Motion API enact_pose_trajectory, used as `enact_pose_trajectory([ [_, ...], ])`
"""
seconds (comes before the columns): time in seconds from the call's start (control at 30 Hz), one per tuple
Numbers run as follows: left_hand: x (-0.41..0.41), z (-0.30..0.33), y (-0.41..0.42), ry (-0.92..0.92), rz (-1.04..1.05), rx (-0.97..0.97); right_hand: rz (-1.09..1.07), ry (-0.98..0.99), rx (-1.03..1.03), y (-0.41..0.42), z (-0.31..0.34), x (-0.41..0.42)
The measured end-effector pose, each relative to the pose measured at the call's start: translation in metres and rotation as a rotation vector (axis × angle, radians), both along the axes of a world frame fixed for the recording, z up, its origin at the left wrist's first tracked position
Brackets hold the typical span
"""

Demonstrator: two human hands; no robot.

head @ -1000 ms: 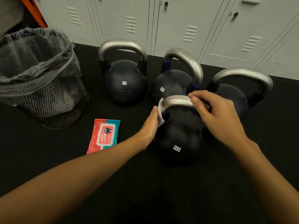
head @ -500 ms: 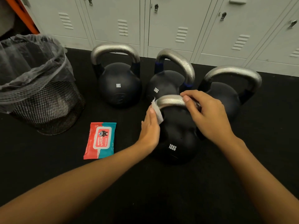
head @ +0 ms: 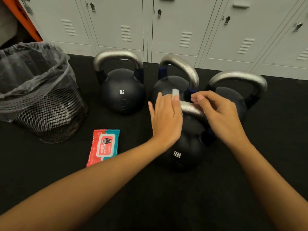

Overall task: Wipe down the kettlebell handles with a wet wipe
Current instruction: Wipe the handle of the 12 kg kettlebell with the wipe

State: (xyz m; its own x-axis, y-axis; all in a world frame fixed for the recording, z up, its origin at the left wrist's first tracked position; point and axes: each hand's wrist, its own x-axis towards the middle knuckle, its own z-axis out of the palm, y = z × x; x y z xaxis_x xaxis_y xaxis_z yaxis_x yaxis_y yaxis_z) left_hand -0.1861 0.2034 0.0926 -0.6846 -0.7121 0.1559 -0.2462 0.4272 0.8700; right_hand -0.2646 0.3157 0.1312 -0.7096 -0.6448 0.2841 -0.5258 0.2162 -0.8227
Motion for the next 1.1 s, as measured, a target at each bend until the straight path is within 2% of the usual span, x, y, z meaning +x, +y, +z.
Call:
enact_pose_trajectory([
  [0.1,-0.013,0.014,-0.006,-0.078,-0.082,-0.293,-0.05,-0.177,-0.162,0.0,0.004,-0.007],
  [0.2,-0.017,0.026,0.003,-0.132,-0.144,-0.471,-0.11,-0.303,-0.289,0.0,0.006,-0.009],
  [0.3,-0.017,0.031,0.01,-0.048,-0.217,-0.418,-0.15,-0.267,-0.282,0.001,0.008,-0.001],
  [0.43,-0.012,0.035,0.001,0.123,-0.307,-0.204,-0.13,-0.031,-0.196,-0.001,0.008,0.009],
  [0.53,0.001,0.028,-0.013,0.203,-0.25,-0.105,-0.037,0.187,-0.008,-0.007,0.007,0.011],
  [0.67,0.025,0.005,-0.035,0.081,-0.138,-0.083,0.05,0.468,0.355,-0.019,0.002,0.008],
  [0.8,0.04,-0.013,-0.048,-0.04,-0.082,-0.013,-0.011,0.673,0.479,-0.039,0.002,0.012],
  [0.9,0.048,-0.019,-0.05,-0.064,-0.115,0.038,0.034,0.8,0.678,-0.06,0.007,0.021],
  [0.97,0.052,-0.02,-0.05,-0.064,-0.135,0.07,0.1,0.784,0.815,-0.073,0.015,0.025],
  [1.1,0.054,-0.019,-0.049,-0.086,-0.175,0.088,0.164,0.383,0.945,-0.069,0.031,0.008],
])
